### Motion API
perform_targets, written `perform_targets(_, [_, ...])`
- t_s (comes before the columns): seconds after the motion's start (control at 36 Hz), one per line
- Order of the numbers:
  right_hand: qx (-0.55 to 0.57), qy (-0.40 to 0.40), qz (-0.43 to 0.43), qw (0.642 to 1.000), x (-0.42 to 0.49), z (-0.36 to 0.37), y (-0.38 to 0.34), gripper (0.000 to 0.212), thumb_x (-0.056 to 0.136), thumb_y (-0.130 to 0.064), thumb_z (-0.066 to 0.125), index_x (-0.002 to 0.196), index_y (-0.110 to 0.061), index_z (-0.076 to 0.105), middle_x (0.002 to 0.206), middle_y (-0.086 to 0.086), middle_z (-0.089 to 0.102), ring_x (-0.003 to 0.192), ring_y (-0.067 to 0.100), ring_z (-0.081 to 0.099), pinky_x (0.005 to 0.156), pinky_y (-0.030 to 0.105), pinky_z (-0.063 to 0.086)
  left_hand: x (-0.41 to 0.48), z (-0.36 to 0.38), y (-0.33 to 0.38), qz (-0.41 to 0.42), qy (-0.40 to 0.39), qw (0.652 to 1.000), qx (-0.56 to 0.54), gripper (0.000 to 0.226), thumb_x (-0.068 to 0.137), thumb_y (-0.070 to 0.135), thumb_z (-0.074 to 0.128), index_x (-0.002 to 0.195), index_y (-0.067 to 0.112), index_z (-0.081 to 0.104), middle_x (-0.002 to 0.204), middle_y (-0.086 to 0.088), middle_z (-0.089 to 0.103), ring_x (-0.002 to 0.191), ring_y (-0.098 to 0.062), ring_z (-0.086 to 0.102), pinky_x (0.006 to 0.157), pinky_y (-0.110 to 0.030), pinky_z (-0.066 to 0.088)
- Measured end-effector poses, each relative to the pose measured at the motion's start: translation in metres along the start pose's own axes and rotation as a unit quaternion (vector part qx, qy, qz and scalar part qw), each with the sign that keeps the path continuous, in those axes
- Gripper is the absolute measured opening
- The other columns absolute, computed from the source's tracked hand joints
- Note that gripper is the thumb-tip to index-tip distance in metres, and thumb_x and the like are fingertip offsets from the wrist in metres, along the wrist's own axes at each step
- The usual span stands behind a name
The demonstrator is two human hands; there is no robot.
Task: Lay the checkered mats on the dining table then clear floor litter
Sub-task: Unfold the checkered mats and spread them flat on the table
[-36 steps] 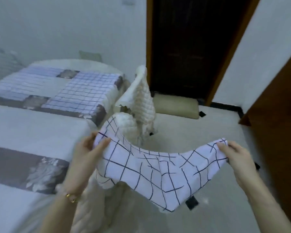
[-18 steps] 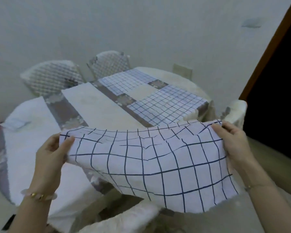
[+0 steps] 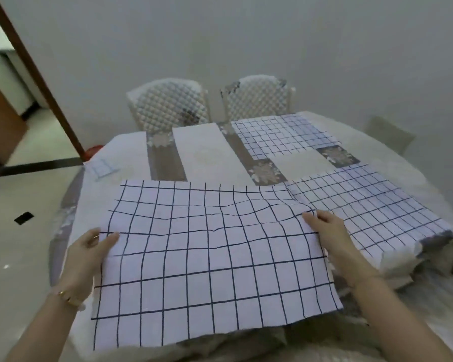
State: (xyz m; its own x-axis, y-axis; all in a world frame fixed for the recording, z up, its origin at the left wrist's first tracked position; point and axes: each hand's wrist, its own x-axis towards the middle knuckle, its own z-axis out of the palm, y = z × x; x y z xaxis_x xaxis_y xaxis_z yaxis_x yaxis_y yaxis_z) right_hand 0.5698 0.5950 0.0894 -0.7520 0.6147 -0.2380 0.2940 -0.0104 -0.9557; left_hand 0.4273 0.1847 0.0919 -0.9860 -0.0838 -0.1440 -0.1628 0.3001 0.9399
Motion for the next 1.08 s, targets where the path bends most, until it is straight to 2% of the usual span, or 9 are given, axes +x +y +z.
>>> perform_targets(0.14, [-0.051,-0.048,0.054,0.996,0.071,0.038,0.017,0.057,0.081,-0.028,0.068,0.107,0.019,0.049,0.104,0.037,0.061,0.089,0.045,0.064,0.085,0.049,0.053,0.04,0.013,-0.024,-0.07,0.025,0.996,0.044,0.06,0.086,0.022,0.065,0.137,0.001,0.042,0.14,-0.018,0.045,0.125,-0.031,0.045,0.101,-0.038,0.035])
perform_targets(0.22, [-0.088,-0.056,0.078,0.991,0.101,0.057,0.028,0.04,0.087,-0.019,0.063,0.104,0.017,0.056,0.114,0.037,0.058,0.098,0.046,0.06,0.095,0.055,0.046,0.058,0.021,-0.038,-0.113,0.049,0.992,0.039,0.058,0.085,0.021,0.067,0.135,0.001,0.044,0.135,-0.019,0.05,0.113,-0.031,0.051,0.091,-0.043,0.041])
perform_targets(0.28, [-0.116,-0.078,0.091,0.986,0.115,0.065,0.036,0.027,0.087,-0.022,0.064,0.09,0.005,0.06,0.095,0.038,0.059,0.078,0.04,0.059,0.077,0.047,0.053,0.069,0.023,-0.049,-0.137,0.056,0.988,0.048,0.057,0.084,0.021,0.068,0.133,0.002,0.046,0.131,-0.02,0.053,0.115,-0.038,0.052,0.096,-0.05,0.042])
perform_targets(0.39, [-0.148,-0.122,0.109,0.975,0.131,0.075,0.052,0.012,0.088,-0.018,0.061,0.082,-0.009,0.056,0.069,0.013,0.052,0.057,0.02,0.049,0.05,0.021,0.039,0.077,0.026,-0.067,-0.171,0.07,0.98,0.076,0.049,0.084,0.019,0.068,0.127,0.001,0.051,0.111,-0.02,0.06,0.094,-0.038,0.058,0.083,-0.044,0.046])
perform_targets(0.44, [-0.177,-0.13,0.109,0.969,0.133,0.077,0.062,0.019,0.089,-0.017,0.06,0.075,-0.004,0.055,0.061,0.009,0.049,0.051,0.018,0.047,0.049,0.02,0.038,0.079,0.025,-0.075,-0.18,0.067,0.977,0.089,0.043,0.084,0.015,0.067,0.122,0.0,0.054,0.094,-0.014,0.057,0.074,-0.026,0.051,0.07,-0.035,0.042])
perform_targets(0.61, [-0.226,-0.091,0.072,0.967,0.129,0.082,0.072,0.025,0.086,-0.025,0.064,0.081,-0.001,0.067,0.082,0.013,0.065,0.076,0.025,0.061,0.078,0.037,0.052,0.076,0.02,-0.092,-0.177,0.063,0.973,0.136,0.04,0.084,0.015,0.067,0.119,0.001,0.054,0.098,-0.014,0.057,0.082,-0.027,0.051,0.078,-0.039,0.043])
perform_targets(0.72, [-0.234,-0.073,0.059,0.968,0.126,0.083,0.074,0.03,0.086,-0.028,0.064,0.063,-0.009,0.057,0.063,0.009,0.056,0.061,0.022,0.052,0.06,0.03,0.043,0.076,0.013,-0.103,-0.17,0.051,0.973,0.148,0.042,0.085,0.019,0.066,0.122,0.004,0.052,0.108,-0.016,0.058,0.086,-0.028,0.055,0.077,-0.039,0.045])
perform_targets(0.86, [-0.291,-0.026,0.028,0.956,0.119,0.084,0.075,0.028,0.086,-0.028,0.06,0.066,-0.01,0.054,0.065,0.002,0.051,0.062,0.019,0.049,0.056,0.027,0.036,0.074,0.0,-0.113,-0.175,0.03,0.974,0.144,0.029,0.083,0.013,0.068,0.108,0.005,0.058,0.087,-0.015,0.06,0.06,-0.024,0.05,0.055,-0.028,0.042])
perform_targets(1.08, [-0.305,-0.007,0.033,0.952,0.111,0.082,0.078,0.028,0.086,-0.029,0.061,0.066,-0.01,0.054,0.065,0.003,0.055,0.06,0.018,0.049,0.061,0.029,0.041,0.059,-0.001,-0.121,-0.153,0.036,0.974,0.163,0.021,0.08,0.015,0.071,0.095,0.011,0.057,0.086,-0.013,0.062,0.07,-0.028,0.055,0.067,-0.034,0.045])
